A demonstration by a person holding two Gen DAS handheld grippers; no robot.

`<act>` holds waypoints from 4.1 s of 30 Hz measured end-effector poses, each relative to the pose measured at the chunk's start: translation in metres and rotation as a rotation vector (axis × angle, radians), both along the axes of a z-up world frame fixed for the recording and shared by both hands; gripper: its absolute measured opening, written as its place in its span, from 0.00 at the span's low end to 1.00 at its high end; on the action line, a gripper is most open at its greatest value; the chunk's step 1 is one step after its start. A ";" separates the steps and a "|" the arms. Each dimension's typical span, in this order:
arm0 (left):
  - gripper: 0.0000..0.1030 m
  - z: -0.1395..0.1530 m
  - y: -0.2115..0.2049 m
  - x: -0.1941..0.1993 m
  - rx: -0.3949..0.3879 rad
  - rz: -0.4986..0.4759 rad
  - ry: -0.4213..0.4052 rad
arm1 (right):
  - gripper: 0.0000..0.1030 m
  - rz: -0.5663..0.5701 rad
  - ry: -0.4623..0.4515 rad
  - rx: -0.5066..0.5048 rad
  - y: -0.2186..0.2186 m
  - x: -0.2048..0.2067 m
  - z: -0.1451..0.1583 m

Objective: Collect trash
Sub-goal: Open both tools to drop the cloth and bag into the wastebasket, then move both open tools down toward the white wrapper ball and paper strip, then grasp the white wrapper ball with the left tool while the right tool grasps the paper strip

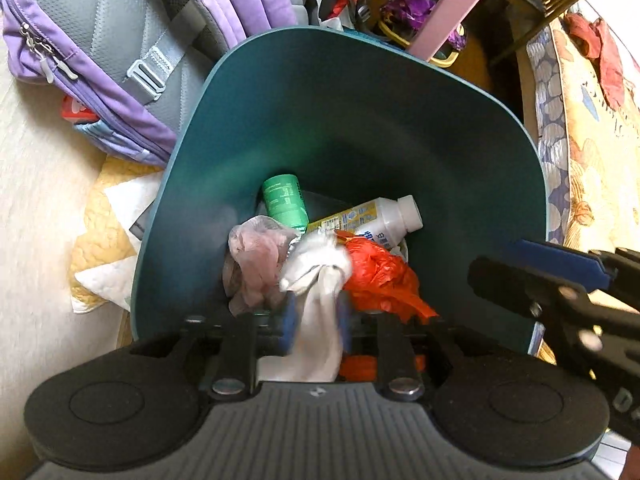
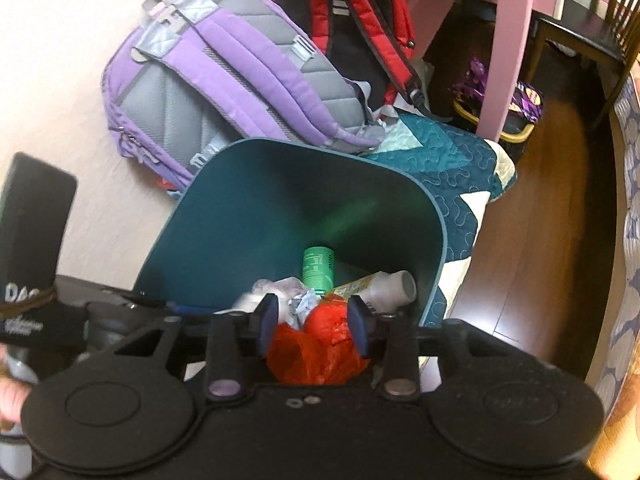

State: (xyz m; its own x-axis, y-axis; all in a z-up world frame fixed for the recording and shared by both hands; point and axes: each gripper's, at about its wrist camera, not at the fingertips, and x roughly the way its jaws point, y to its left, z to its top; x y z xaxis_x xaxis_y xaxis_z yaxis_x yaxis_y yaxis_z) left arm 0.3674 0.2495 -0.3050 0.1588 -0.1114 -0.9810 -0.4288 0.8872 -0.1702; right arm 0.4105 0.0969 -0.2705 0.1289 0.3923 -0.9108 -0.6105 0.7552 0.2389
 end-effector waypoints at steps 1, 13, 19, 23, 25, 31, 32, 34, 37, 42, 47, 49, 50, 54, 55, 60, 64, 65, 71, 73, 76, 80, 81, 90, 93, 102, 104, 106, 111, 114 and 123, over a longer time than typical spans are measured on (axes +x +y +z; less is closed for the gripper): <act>0.43 0.001 0.000 -0.001 0.001 0.007 -0.006 | 0.37 0.005 -0.004 0.007 -0.002 -0.002 0.003; 0.59 0.054 -0.005 -0.019 0.017 0.036 -0.148 | 0.43 0.037 -0.042 0.075 -0.036 -0.011 0.046; 0.66 0.086 -0.024 -0.025 0.028 0.024 -0.229 | 0.48 0.038 -0.079 0.112 -0.061 -0.014 0.068; 0.70 0.105 -0.042 -0.026 0.057 0.004 -0.272 | 0.52 0.042 -0.102 0.141 -0.086 -0.015 0.082; 0.71 0.113 -0.052 -0.026 0.073 -0.009 -0.293 | 0.54 0.041 -0.112 0.147 -0.099 -0.015 0.086; 0.73 0.130 -0.096 -0.020 0.104 -0.061 -0.349 | 0.60 0.018 -0.133 0.156 -0.147 -0.009 0.093; 0.73 0.131 -0.105 -0.018 0.104 -0.072 -0.358 | 0.61 0.011 -0.133 0.156 -0.155 -0.009 0.092; 0.73 0.133 -0.122 -0.013 0.101 -0.086 -0.372 | 0.62 -0.006 -0.126 0.152 -0.177 -0.004 0.090; 0.77 0.131 -0.148 -0.003 0.083 -0.106 -0.387 | 0.65 -0.020 -0.122 0.130 -0.207 0.001 0.085; 0.82 0.117 -0.189 0.015 0.075 -0.136 -0.387 | 0.70 -0.010 -0.122 0.063 -0.258 0.009 0.075; 0.83 0.088 -0.225 0.031 0.042 -0.143 -0.354 | 0.77 -0.039 -0.086 0.025 -0.301 0.019 0.052; 0.83 0.072 -0.238 0.038 0.030 -0.149 -0.339 | 0.80 -0.055 -0.063 0.022 -0.313 0.022 0.036; 0.83 0.063 -0.244 0.042 0.023 -0.151 -0.330 | 0.80 -0.060 -0.053 0.020 -0.318 0.023 0.028; 0.83 0.019 -0.266 0.060 -0.006 -0.159 -0.292 | 0.81 -0.066 -0.024 0.005 -0.331 0.029 -0.022; 0.83 0.004 -0.272 0.065 -0.011 -0.159 -0.284 | 0.82 -0.068 -0.019 0.001 -0.333 0.031 -0.035; 0.86 -0.075 -0.297 0.089 -0.013 -0.162 -0.252 | 0.82 -0.097 0.002 -0.027 -0.346 0.041 -0.125; 0.86 -0.158 -0.315 0.107 -0.002 -0.179 -0.201 | 0.81 -0.114 0.029 -0.056 -0.355 0.043 -0.204; 0.86 -0.176 -0.318 0.110 0.003 -0.185 -0.188 | 0.81 -0.128 0.043 -0.064 -0.358 0.044 -0.225; 0.86 -0.291 -0.337 0.128 0.012 -0.204 -0.131 | 0.76 -0.191 0.120 -0.086 -0.375 0.055 -0.341; 0.86 -0.328 -0.338 0.134 0.008 -0.177 -0.102 | 0.75 -0.206 0.127 -0.104 -0.376 0.059 -0.376; 0.86 -0.382 -0.340 0.142 0.037 -0.148 -0.059 | 0.75 -0.219 0.135 -0.126 -0.374 0.066 -0.427; 0.86 -0.454 -0.340 0.154 0.006 -0.155 0.005 | 0.74 -0.215 0.143 -0.145 -0.372 0.074 -0.486; 0.86 -0.470 -0.340 0.157 0.006 -0.164 0.013 | 0.74 -0.208 0.144 -0.147 -0.371 0.075 -0.500; 0.86 -0.569 -0.360 0.169 0.048 -0.393 0.010 | 0.72 -0.132 0.129 -0.140 -0.355 0.080 -0.589; 0.86 -0.595 -0.366 0.170 0.061 -0.452 0.019 | 0.71 -0.145 0.136 -0.143 -0.354 0.080 -0.607; 0.86 -0.628 -0.382 0.174 0.107 -0.607 0.005 | 0.64 -0.107 0.070 -0.160 -0.343 0.080 -0.628; 0.86 -0.631 -0.382 0.176 0.115 -0.613 0.002 | 0.58 -0.104 0.059 -0.164 -0.340 0.080 -0.631; 0.86 -0.634 -0.381 0.177 0.112 -0.598 0.001 | 0.55 -0.103 0.039 -0.177 -0.335 0.079 -0.634; 0.86 -0.636 -0.378 0.173 0.093 -0.570 -0.019 | 0.41 -0.076 -0.040 -0.237 -0.325 0.069 -0.632; 0.85 -0.637 -0.376 0.172 0.090 -0.553 -0.021 | 0.32 -0.061 -0.064 -0.264 -0.322 0.064 -0.631; 0.71 -0.628 -0.378 0.165 0.108 -0.529 -0.034 | 0.17 -0.087 -0.058 -0.297 -0.295 0.056 -0.633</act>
